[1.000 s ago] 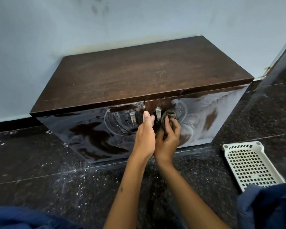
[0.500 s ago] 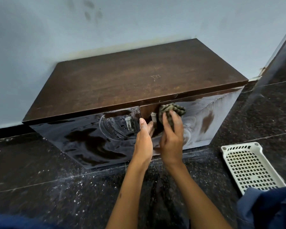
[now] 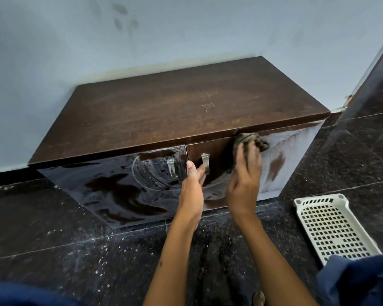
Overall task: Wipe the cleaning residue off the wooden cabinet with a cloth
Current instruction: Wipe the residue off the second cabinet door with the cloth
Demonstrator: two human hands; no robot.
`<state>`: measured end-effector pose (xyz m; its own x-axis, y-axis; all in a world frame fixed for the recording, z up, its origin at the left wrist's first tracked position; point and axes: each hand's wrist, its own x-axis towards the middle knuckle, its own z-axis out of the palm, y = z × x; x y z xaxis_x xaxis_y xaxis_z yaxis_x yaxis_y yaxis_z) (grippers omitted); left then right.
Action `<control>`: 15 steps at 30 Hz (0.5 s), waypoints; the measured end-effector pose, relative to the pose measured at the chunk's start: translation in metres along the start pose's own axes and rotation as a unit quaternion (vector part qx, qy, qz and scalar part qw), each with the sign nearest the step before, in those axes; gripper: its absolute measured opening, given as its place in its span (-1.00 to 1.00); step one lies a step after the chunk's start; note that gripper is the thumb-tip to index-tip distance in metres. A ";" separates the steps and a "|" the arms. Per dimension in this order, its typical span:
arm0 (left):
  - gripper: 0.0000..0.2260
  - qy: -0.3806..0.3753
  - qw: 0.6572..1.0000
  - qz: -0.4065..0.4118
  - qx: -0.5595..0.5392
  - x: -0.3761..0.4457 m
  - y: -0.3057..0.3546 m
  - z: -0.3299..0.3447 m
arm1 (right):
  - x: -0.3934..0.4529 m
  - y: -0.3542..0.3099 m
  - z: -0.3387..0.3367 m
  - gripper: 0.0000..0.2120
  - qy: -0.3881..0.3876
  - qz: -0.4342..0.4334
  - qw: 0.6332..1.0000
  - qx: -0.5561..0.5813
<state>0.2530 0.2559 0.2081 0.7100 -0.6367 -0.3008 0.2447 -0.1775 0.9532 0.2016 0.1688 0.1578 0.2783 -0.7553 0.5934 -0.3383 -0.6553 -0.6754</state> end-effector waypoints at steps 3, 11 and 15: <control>-0.39 0.011 1.000 0.008 0.012 0.003 0.001 0.001 | 0.010 -0.009 0.006 -0.40 0.039 0.036 0.998 0.035; -0.44 0.036 0.997 0.023 0.061 0.002 -0.003 0.010 | -0.031 -0.006 0.012 -0.35 -0.080 0.008 0.997 0.023; -0.42 0.030 0.994 0.012 0.104 0.004 -0.003 0.010 | -0.010 -0.009 0.004 -0.44 -0.008 0.091 0.994 0.064</control>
<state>0.2479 0.2465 0.2044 0.7540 -0.5972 -0.2737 0.0904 -0.3183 0.9437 0.2053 0.1824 0.1566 0.2374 -0.8611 0.4496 -0.2679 -0.5030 -0.8217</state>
